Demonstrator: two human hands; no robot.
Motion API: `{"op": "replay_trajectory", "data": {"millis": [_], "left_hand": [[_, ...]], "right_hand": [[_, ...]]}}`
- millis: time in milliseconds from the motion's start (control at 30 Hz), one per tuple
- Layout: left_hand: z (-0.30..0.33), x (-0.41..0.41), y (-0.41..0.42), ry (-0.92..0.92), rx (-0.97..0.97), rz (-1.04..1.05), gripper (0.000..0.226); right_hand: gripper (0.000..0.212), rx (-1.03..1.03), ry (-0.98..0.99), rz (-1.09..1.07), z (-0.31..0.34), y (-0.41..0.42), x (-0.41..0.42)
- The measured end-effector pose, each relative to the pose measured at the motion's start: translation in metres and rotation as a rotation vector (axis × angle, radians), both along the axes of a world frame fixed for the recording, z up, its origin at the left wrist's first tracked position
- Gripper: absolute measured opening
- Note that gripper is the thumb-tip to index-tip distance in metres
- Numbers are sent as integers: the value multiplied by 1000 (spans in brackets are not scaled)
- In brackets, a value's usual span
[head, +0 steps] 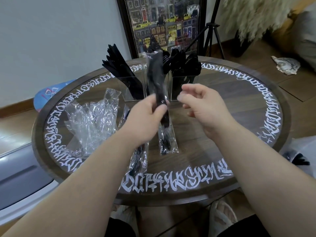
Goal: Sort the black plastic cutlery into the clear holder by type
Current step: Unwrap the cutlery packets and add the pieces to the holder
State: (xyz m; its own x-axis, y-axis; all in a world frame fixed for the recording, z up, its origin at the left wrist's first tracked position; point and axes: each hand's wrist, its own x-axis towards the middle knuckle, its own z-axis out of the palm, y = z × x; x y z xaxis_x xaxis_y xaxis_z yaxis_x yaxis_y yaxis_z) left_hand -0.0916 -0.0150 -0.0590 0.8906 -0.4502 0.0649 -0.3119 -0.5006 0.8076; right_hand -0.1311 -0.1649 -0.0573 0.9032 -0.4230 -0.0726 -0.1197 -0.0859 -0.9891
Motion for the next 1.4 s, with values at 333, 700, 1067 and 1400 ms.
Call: {"op": "replay_trajectory", "data": {"millis": [333, 700, 1067, 1400], "left_hand": [[-3, -1, 8, 10, 319, -197, 12], [1, 9, 13, -68, 142, 314, 15], [1, 8, 11, 300, -217, 259, 18], [3, 11, 10, 566, -524, 272, 18]], "right_hand": [[14, 196, -37, 109, 7, -11, -8], [15, 502, -88, -245, 10, -27, -10], [9, 599, -66, -259, 7, -28, -6], [8, 460, -48, -216, 0, -21, -4]]}}
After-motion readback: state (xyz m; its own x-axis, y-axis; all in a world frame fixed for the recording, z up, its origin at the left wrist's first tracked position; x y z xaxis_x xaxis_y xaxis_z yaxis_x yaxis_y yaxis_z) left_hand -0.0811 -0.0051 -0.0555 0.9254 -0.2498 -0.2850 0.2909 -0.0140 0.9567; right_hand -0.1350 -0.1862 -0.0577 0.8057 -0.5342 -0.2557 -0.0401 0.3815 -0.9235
